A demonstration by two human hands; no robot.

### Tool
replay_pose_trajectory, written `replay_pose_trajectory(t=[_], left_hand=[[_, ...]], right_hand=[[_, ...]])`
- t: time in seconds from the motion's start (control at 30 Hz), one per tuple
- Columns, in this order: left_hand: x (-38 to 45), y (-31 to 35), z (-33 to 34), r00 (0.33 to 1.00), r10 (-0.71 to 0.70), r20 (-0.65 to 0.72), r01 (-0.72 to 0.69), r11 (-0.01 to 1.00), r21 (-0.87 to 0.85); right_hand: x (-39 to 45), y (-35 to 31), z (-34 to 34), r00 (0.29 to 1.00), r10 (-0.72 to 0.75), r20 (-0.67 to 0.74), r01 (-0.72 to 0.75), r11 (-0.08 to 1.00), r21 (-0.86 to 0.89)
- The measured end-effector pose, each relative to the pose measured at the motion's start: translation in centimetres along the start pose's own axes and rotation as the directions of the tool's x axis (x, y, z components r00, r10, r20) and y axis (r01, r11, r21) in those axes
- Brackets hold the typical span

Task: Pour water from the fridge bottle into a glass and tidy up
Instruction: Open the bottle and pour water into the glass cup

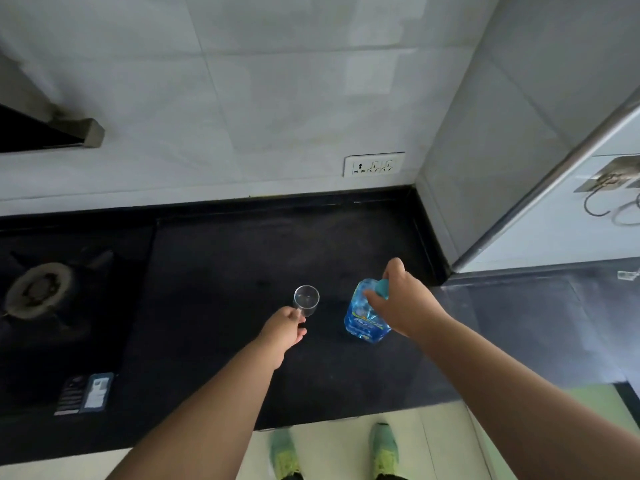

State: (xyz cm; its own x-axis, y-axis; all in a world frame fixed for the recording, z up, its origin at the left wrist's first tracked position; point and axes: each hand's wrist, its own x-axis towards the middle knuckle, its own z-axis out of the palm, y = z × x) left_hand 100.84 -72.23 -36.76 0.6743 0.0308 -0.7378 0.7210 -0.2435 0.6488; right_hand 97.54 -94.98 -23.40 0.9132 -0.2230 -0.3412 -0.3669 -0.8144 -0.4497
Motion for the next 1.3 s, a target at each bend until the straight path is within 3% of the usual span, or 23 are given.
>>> replay_pose_trajectory(t=[0.2, 0.47, 0.57, 0.67, 0.77, 0.87, 0.93, 1.0, 1.07, 1.13, 1.23, 1.3], left_hand=[[0.6, -0.6, 1.4, 0.997, -0.069, -0.042, 0.068, 0.997, -0.032], [-1.4, -0.2, 1.1, 0.994, -0.058, -0.094, 0.063, 0.997, 0.048], [-3.2, 0.7, 0.1, 0.987, 0.131, -0.094, -0.098, 0.95, 0.295], [-6.4, 3.6, -0.8, 0.934, 0.357, 0.025, -0.337, 0.853, 0.398], [-10.8, 7.5, -1.1, 0.851, 0.468, 0.239, -0.525, 0.757, 0.388], [-15.5, 11.7, -1.3, 0.718, 0.607, 0.34, -0.694, 0.662, 0.283], [-18.2, 14.1, -1.5, 0.63, 0.706, 0.323, -0.774, 0.602, 0.196], [-20.5, 15.9, -2.1, 0.568, 0.797, 0.205, -0.822, 0.537, 0.191], [-22.6, 17.3, -3.0, 0.503, 0.86, 0.081, -0.848, 0.474, 0.236], [-24.6, 18.3, -3.9, 0.398, 0.917, -0.013, -0.843, 0.372, 0.39], [-26.5, 19.1, -4.5, 0.221, 0.971, -0.086, -0.698, 0.219, 0.681], [-27.2, 19.3, -4.8, 0.195, 0.974, -0.117, -0.638, 0.217, 0.739]], right_hand=[[0.1, 0.3, 0.5, 1.0, -0.023, -0.004, 0.023, 1.0, 0.013], [-0.3, 0.3, 0.5, 0.998, -0.043, -0.04, 0.044, 0.999, 0.015], [-0.4, 0.2, -0.4, 0.998, -0.051, -0.035, 0.052, 0.999, 0.005], [-0.8, -1.1, -3.1, 0.991, -0.106, -0.078, 0.105, 0.994, -0.019], [-2.4, -4.2, -7.3, 0.946, -0.251, -0.206, 0.266, 0.963, 0.049], [-5.0, -7.8, -12.1, 0.861, -0.455, -0.228, 0.486, 0.869, 0.099], [-6.8, -9.6, -14.7, 0.801, -0.55, -0.237, 0.589, 0.795, 0.144], [-7.7, -10.9, -16.6, 0.753, -0.571, -0.327, 0.643, 0.742, 0.187], [-7.8, -11.9, -18.5, 0.756, -0.504, -0.417, 0.615, 0.764, 0.193], [-7.7, -12.9, -20.4, 0.807, -0.414, -0.421, 0.49, 0.867, 0.087], [-7.7, -14.5, -21.9, 0.868, -0.289, -0.405, 0.271, 0.957, -0.104], [-8.0, -15.5, -22.2, 0.85, -0.275, -0.45, 0.218, 0.96, -0.176]])
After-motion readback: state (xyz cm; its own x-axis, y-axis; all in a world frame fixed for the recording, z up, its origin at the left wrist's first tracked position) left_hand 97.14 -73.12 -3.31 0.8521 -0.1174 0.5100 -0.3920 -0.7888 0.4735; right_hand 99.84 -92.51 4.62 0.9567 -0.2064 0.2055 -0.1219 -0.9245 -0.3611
